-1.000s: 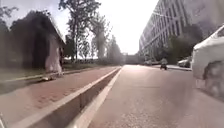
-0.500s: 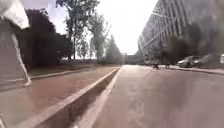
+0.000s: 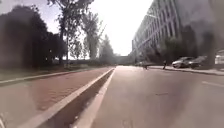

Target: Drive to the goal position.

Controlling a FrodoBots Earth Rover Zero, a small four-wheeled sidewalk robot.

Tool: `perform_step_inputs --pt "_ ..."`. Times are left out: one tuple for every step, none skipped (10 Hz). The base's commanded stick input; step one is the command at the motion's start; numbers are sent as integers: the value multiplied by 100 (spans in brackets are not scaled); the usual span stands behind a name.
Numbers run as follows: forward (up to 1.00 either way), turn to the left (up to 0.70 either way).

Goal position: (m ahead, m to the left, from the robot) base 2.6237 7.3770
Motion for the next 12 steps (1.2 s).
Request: perform_step_inputs --pt "70 0" --pt "70 0" --pt "70 -2" --pt "70 -7" --pt "70 -14" --pt "70 -14" --pt "70 -14" --pt "70 -14" --pt "70 -14" --pt "70 -14" --pt "70 -14" --pt "70 -14"
